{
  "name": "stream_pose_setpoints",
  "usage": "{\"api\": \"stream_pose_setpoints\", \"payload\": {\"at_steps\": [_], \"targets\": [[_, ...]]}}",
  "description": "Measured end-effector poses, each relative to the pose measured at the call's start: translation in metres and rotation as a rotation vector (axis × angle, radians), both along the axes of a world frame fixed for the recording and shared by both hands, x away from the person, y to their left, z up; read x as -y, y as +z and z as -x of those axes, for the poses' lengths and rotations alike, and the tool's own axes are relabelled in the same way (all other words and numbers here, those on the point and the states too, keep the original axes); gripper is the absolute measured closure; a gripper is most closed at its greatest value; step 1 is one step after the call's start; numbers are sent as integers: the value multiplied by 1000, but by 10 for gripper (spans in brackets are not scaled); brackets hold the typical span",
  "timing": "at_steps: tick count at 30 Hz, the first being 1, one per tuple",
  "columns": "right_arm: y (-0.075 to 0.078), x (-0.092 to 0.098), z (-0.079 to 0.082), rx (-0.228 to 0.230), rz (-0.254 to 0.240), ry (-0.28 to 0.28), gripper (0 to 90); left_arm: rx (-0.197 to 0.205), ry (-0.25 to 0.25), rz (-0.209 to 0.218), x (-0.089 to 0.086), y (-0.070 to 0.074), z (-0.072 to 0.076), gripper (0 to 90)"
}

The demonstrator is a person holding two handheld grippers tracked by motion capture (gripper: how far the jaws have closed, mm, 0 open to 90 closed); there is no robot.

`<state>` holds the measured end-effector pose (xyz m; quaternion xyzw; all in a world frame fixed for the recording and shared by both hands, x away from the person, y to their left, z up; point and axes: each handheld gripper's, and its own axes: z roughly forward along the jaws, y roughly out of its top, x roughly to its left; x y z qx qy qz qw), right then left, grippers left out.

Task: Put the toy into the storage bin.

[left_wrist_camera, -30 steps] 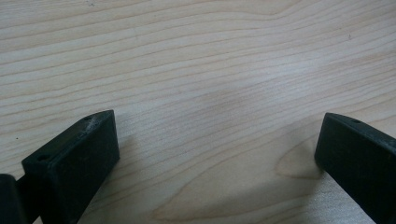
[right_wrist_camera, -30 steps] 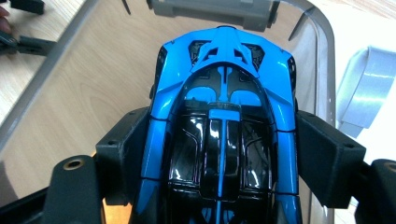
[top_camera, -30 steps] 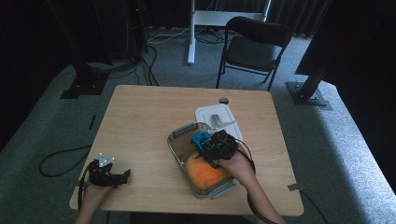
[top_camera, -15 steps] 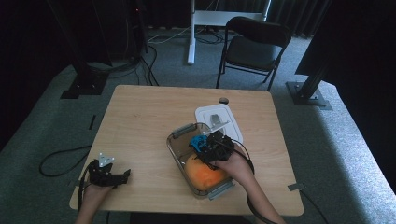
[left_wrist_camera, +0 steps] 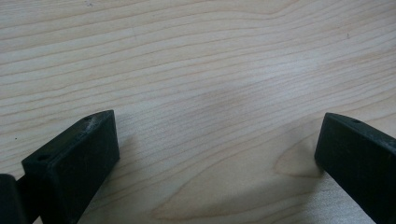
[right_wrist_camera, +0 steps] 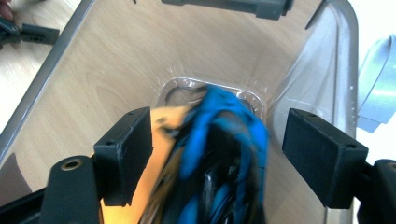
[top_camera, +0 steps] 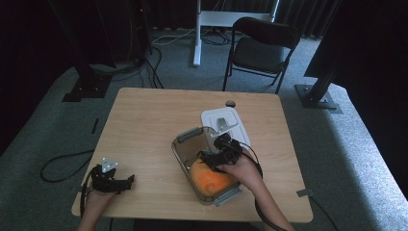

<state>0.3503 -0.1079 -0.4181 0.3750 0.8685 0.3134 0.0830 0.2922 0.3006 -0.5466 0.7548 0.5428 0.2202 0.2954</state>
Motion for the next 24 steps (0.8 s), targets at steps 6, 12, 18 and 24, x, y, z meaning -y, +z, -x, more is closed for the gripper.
{"api": "stream_pose_setpoints", "payload": {"at_steps": [6,12,18,24], "targets": [[1,3,0,5,-26,-12,185,0,0,0,0,0,0,2],[7,13,0,74,-89,-29,136,0,0,0,0,0,0,2],[9,30,-5,155,-60,-64,138,1,0,0,0,0,0,2],[10,48,-8,178,-75,-82,139,0,0,0,0,0,0,2]]}}
